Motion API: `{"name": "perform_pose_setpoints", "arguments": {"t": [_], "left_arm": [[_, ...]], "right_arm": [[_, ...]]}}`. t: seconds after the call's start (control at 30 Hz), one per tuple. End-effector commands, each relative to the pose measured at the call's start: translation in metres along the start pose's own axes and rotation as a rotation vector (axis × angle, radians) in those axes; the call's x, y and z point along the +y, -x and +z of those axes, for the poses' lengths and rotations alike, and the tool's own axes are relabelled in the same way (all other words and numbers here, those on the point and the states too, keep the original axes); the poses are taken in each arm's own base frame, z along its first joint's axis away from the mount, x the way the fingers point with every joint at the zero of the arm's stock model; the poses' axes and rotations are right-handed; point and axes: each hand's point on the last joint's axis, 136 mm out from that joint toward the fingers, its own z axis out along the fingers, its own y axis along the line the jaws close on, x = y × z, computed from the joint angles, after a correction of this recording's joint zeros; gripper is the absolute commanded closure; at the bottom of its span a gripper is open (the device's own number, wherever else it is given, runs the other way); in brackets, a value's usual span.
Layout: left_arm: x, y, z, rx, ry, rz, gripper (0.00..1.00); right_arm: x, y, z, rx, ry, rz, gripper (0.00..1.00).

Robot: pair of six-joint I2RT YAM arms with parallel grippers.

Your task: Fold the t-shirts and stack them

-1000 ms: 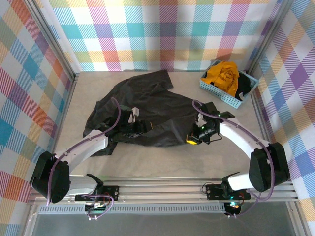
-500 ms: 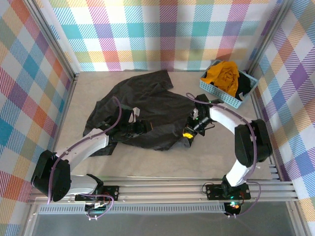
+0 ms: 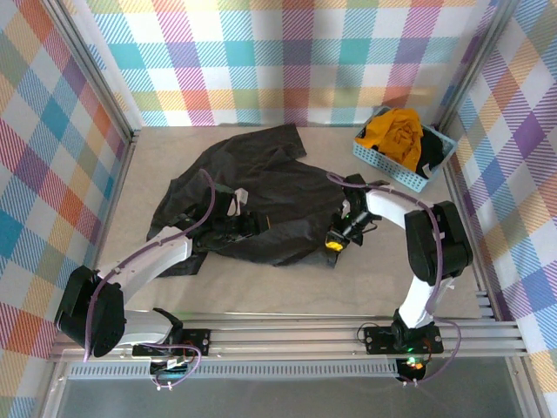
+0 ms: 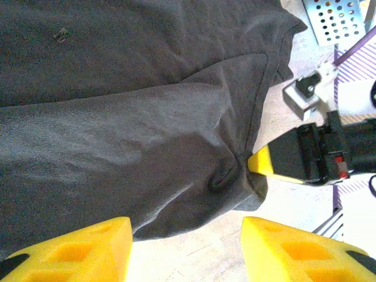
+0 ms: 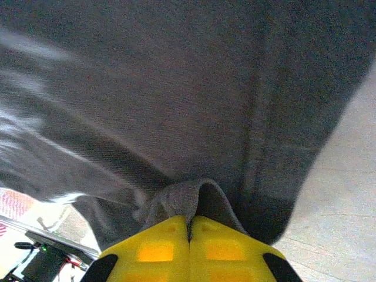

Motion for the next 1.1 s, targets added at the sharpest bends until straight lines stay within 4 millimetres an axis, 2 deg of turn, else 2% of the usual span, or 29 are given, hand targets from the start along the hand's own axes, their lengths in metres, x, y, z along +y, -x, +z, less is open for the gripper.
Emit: {"name": "perform_pose_setpoints", "arguments": {"t": [0.0, 0.17, 0.23, 0.33, 0.43, 0.53, 0.6, 0.8, 0.93, 1.07], "left_arm": [[-0.005, -0.001, 0.001, 0.019, -0.01, 0.019, 0.48], [-0.007, -0.002, 0.002, 0.022, -0.019, 0.017, 0.48], [-0.007, -0.002, 0.001, 0.023, -0.017, 0.019, 0.48], [-0.006, 0.001, -0.003, 0.005, -0.002, 0.026, 0.48], [0.002, -0.003, -0.01, 0.002, 0.041, 0.008, 0.48], [0.014, 0.0, -0.018, -0.023, 0.093, -0.03, 0.48], [0.019, 0.003, -0.023, -0.046, 0.1, -0.058, 0.48], [0.021, 0.011, -0.032, -0.094, 0.069, -0.117, 0.47], [0.021, 0.014, -0.037, -0.117, 0.055, -0.14, 0.47], [0.024, 0.015, -0.043, -0.137, 0.048, -0.157, 0.47]], "right_arm": [[-0.005, -0.013, 0.003, 0.018, 0.022, 0.038, 0.98], [-0.018, -0.02, 0.006, 0.013, -0.011, 0.044, 0.93], [-0.022, -0.021, -0.001, -0.01, -0.043, 0.045, 0.87], [-0.036, -0.027, -0.02, -0.095, -0.105, 0.086, 0.72], [-0.041, -0.045, -0.03, -0.133, -0.07, 0.176, 0.68], [-0.036, -0.064, -0.032, -0.145, 0.017, 0.29, 0.63], [-0.029, -0.069, -0.031, -0.162, 0.083, 0.368, 0.59], [-0.003, -0.054, -0.019, -0.244, 0.317, 0.676, 0.54], [0.003, -0.044, -0.008, -0.23, 0.334, 0.785, 0.52], [0.003, -0.046, 0.006, -0.204, 0.331, 0.875, 0.52]]}}
